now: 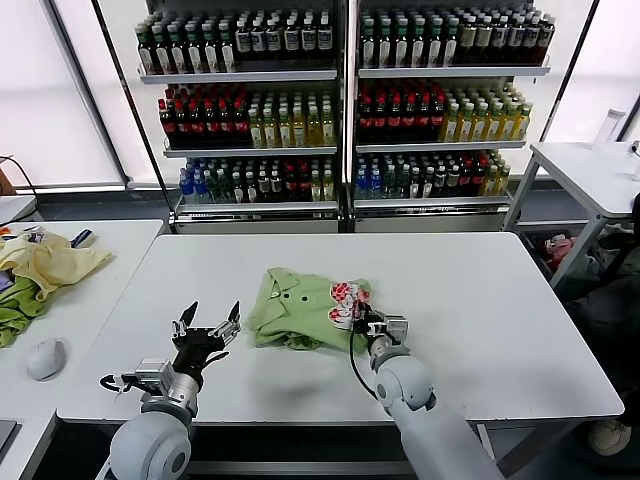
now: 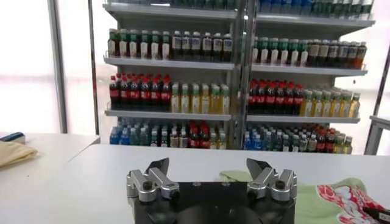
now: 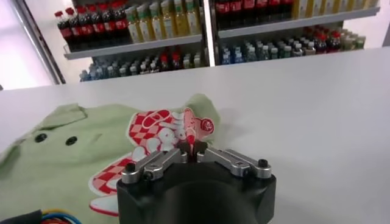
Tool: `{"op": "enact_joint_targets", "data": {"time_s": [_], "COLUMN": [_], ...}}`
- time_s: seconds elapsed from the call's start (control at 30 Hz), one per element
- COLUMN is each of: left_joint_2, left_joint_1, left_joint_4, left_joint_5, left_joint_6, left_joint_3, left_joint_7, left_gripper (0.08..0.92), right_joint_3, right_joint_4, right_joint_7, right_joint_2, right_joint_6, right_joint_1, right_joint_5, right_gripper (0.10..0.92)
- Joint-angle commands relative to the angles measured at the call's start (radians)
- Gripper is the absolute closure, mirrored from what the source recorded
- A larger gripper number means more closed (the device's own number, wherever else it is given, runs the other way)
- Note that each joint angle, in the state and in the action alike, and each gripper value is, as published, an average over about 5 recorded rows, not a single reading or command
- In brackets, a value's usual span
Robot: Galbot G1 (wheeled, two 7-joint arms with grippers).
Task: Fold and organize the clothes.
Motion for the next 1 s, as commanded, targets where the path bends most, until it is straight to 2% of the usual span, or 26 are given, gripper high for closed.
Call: {"op": "enact_joint_targets", "data": {"time_s": [0.03, 0.27, 0.37, 0.5, 0.67, 1.0], "left_joint_2": [0.006, 0.008, 0.01, 0.014, 0.013, -0.026], "left_joint_1": [0.01, 0.006, 0.003, 0.004, 0.011, 0.063], "left_joint_4": [0.004, -0.001, -0.003, -0.009, -0.015, -0.054], "left_joint_5": [0.004, 0.025, 0.039, 0.05, 0.055, 0.102], "left_joint_6": [-0.002, 0.003, 0.004, 0.004, 0.004, -0.009], "left_joint_3": [-0.005, 0.007, 0.011, 0.013, 0.012, 0.018], "left_joint_7": [0.003, 0.011, 0.018, 0.026, 0.033, 0.045], "left_gripper": [0.177, 0.177, 0.177, 0.177, 0.177, 0.177], "right_joint_3": [0.005, 0.023, 0.05, 0.103, 0.213, 0.444], "right_joint_4": [-0.179, -0.332, -0.295, -0.149, 0.115, 0.458], "right_joint_7": [-0.185, -0.387, -0.41, -0.366, -0.273, -0.223], "right_joint_2": [-0.118, -0.17, -0.188, -0.206, -0.211, -0.178], "right_joint_6": [0.0, 0.042, 0.073, 0.153, 0.208, 0.268], "right_joint_1": [0.177, 0.314, 0.275, 0.145, -0.088, -0.498], "right_joint_5": [-0.06, -0.238, -0.275, -0.275, -0.284, -0.322], "right_gripper": [0.884, 0.891, 0.891, 0.866, 0.732, 0.456]}}
